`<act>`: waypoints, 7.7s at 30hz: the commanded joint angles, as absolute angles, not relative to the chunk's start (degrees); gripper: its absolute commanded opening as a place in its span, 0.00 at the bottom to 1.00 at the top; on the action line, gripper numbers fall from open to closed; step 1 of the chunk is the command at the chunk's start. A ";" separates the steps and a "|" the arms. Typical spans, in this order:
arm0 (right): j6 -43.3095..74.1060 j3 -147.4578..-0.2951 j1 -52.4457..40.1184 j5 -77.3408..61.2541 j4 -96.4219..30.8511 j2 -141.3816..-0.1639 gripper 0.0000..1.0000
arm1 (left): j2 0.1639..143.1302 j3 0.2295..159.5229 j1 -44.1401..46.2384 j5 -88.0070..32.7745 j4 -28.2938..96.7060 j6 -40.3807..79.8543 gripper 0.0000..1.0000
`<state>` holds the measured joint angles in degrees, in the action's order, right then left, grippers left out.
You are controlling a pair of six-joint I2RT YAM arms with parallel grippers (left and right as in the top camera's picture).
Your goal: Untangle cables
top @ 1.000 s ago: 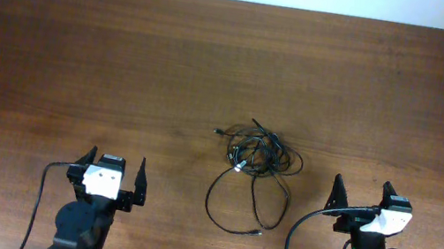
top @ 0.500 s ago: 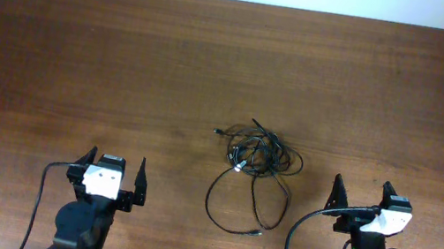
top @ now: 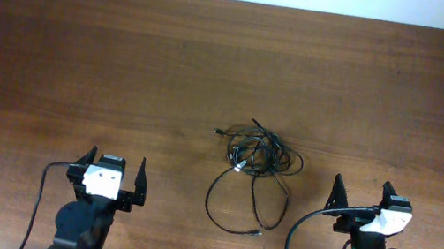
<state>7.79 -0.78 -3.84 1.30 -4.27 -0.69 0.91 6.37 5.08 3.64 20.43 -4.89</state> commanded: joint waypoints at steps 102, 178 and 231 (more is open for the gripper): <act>7.99 -69.06 -4.10 -27.75 -50.65 -67.18 0.99 | 101.10 81.56 20.58 -36.32 37.30 19.59 0.00; 18.59 -111.04 -10.85 -19.66 -67.66 -73.60 0.04 | 99.53 83.24 18.72 11.79 60.31 22.35 0.06; 10.68 -114.28 -3.73 -19.64 -84.25 -102.00 0.99 | 117.75 97.27 21.21 -25.36 57.47 -3.92 0.57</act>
